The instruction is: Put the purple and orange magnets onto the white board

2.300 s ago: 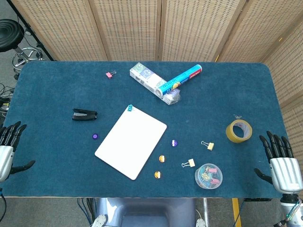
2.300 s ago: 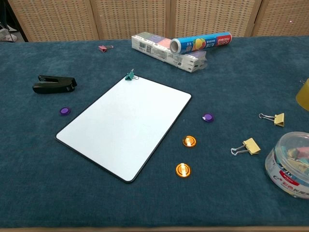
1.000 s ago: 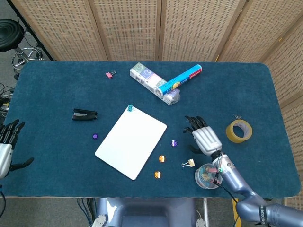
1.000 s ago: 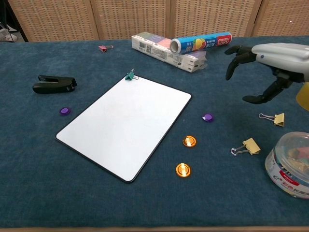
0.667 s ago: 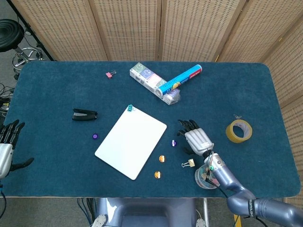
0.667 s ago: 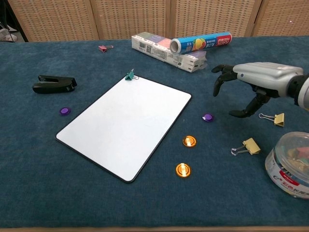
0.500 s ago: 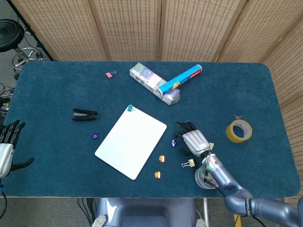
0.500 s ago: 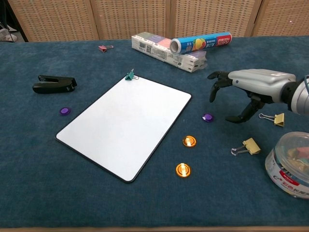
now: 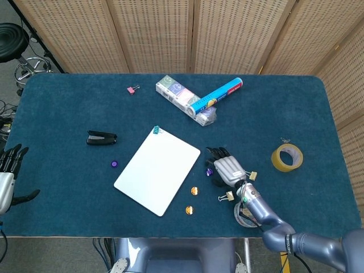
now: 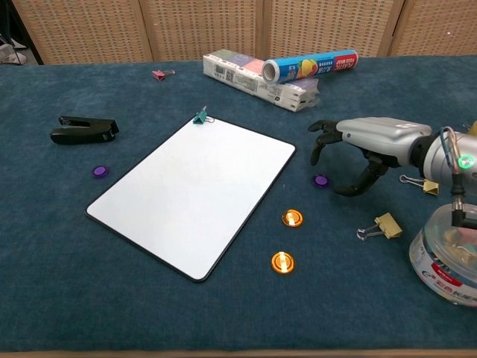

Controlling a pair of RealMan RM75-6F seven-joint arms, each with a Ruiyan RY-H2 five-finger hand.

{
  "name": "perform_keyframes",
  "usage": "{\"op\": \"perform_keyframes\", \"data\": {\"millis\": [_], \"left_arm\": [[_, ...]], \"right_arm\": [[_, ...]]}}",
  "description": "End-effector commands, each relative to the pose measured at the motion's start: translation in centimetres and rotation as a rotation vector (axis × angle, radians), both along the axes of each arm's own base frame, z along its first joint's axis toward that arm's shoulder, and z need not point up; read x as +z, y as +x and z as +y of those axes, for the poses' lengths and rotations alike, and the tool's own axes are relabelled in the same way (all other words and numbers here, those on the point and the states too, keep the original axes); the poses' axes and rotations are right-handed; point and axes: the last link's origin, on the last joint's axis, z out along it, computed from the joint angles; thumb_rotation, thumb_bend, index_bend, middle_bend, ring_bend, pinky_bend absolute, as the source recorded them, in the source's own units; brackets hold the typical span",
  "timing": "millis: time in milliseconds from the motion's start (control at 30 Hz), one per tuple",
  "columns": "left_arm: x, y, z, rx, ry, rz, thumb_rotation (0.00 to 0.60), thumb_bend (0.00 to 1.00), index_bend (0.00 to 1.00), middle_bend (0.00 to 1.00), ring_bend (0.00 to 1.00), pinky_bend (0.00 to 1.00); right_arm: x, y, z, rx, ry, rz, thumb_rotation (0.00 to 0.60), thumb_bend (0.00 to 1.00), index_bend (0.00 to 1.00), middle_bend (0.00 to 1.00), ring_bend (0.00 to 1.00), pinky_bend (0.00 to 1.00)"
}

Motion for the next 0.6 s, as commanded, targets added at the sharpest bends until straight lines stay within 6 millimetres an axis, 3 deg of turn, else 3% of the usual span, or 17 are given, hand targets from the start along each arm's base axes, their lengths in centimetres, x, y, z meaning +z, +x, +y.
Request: {"op": "perform_keyframes", "data": {"millis": [33,600], "left_arm": [[0.03,-0.01,0.01,0.0,0.001,0.0,0.6,0.01,0.0,0.0,0.0,0.0],[0.05,-0.09,0.12,0.008,0.001,-0.001,0.6,0.01,0.0,0.0,0.0,0.0]], "right_arm": [[-0.27,0.07,0.01,0.002,0.003,-0.004,0.6,0.36,0.32,0.0,0.0,0.0],[-1.27,0.13,-0.75,-0.002,-0.005,-0.014,0.6,0.37,0.36,0.0,0.0,0.0]]}}
